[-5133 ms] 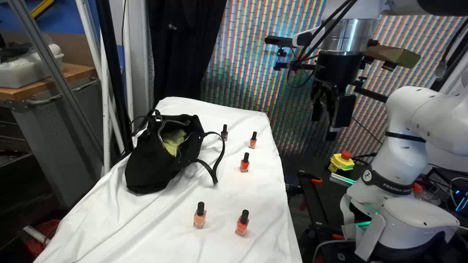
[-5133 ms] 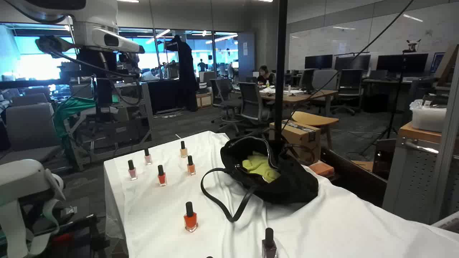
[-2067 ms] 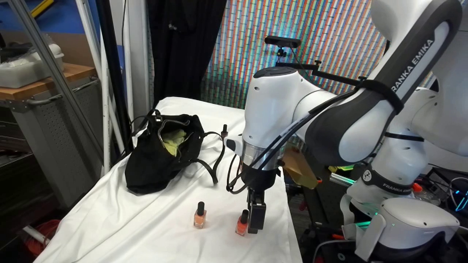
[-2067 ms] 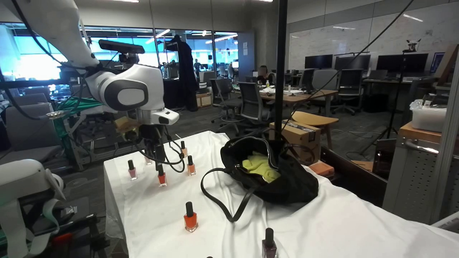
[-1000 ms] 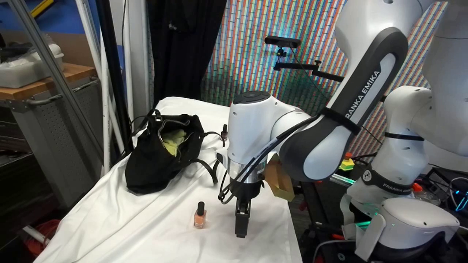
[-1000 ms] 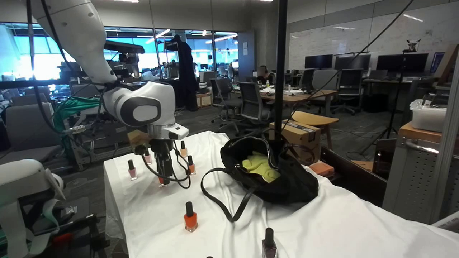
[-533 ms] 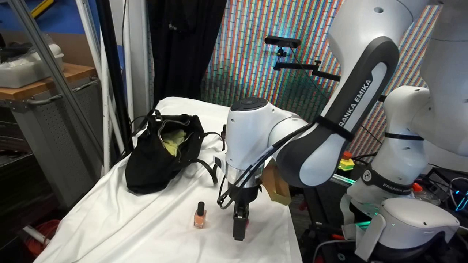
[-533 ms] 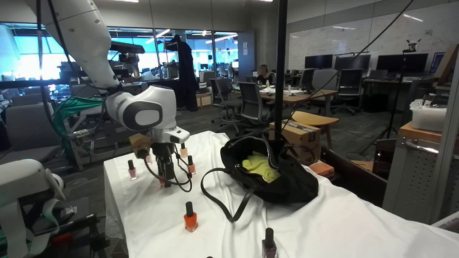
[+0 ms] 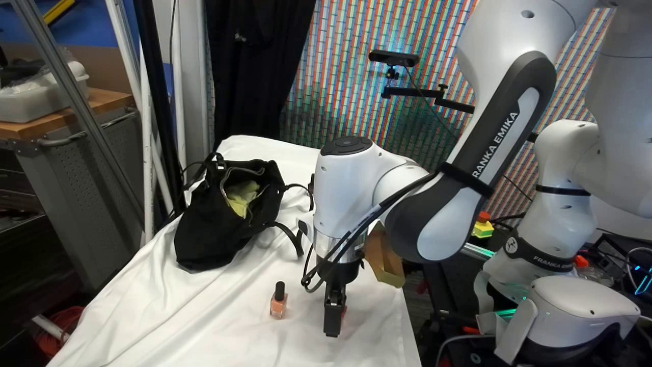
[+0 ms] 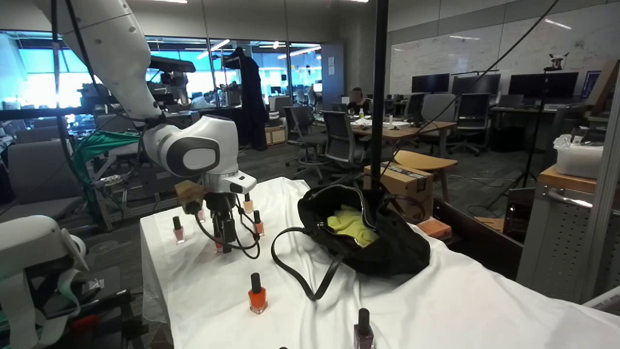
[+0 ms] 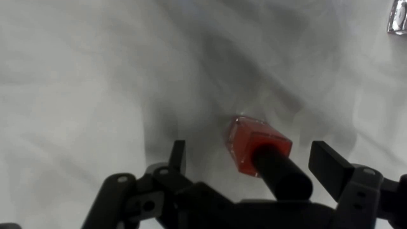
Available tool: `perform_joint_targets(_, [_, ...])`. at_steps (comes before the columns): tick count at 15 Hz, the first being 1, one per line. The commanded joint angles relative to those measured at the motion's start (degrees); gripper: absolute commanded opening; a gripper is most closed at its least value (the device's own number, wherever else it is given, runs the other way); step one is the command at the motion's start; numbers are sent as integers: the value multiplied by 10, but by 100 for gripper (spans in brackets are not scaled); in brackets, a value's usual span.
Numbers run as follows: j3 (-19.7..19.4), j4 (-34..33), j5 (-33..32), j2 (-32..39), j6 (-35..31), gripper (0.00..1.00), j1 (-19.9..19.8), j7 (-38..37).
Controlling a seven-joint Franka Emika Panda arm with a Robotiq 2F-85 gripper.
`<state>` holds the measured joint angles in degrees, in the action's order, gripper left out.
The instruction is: Pick up all the nail polish on the table and put them in the bag
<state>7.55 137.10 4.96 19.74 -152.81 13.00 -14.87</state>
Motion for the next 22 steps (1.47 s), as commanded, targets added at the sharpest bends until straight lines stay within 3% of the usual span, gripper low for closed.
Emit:
perform_joint_targets(1, [-10,0,-19,2,-8,100,12,-18])
perform_joint_targets(13, [-6,4,-41,-5,16,100,18,-11])
perform_joint_targets(15, [-7,4,-46,-5,18,88,22,-12])
perform_joint_targets(16, [-7,4,-47,-5,18,69,23,-12])
perform_joint_targets(18, [-7,4,-52,-6,18,64,26,-12])
perform_joint_targets(22, [-8,4,-64,-7,20,37,29,-14])
